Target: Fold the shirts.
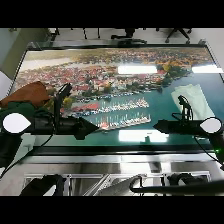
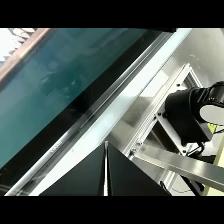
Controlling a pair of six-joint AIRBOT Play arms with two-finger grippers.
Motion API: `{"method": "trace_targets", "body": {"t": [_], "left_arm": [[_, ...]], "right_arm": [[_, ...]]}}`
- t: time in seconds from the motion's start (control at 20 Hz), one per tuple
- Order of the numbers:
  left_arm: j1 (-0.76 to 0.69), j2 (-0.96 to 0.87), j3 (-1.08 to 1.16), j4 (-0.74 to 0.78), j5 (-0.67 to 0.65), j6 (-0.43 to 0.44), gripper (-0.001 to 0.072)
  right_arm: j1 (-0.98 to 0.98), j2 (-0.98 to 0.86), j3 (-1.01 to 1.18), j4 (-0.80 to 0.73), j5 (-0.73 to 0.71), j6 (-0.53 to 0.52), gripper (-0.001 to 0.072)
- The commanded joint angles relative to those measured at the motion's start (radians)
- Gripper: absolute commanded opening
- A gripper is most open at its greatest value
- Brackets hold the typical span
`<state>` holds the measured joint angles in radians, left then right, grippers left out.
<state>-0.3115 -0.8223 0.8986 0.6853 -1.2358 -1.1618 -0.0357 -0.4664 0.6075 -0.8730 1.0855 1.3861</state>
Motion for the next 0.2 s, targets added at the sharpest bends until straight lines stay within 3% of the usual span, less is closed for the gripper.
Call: {"method": "trace_targets", "body": {"t": [0.0,0.15], "left_arm": [[-0.001,0.032,-0.033,0.003,0.01,-0.002,0.002],[-0.001,0.035,-0.033,0.003,0.01,-0.002,0.002]], "right_arm": [[0.006,0.004,-0.006,0.006,-0.005,0.0,0.0019],[0.006,0.004,-0.006,0.006,-0.005,0.001,0.0019]]}}
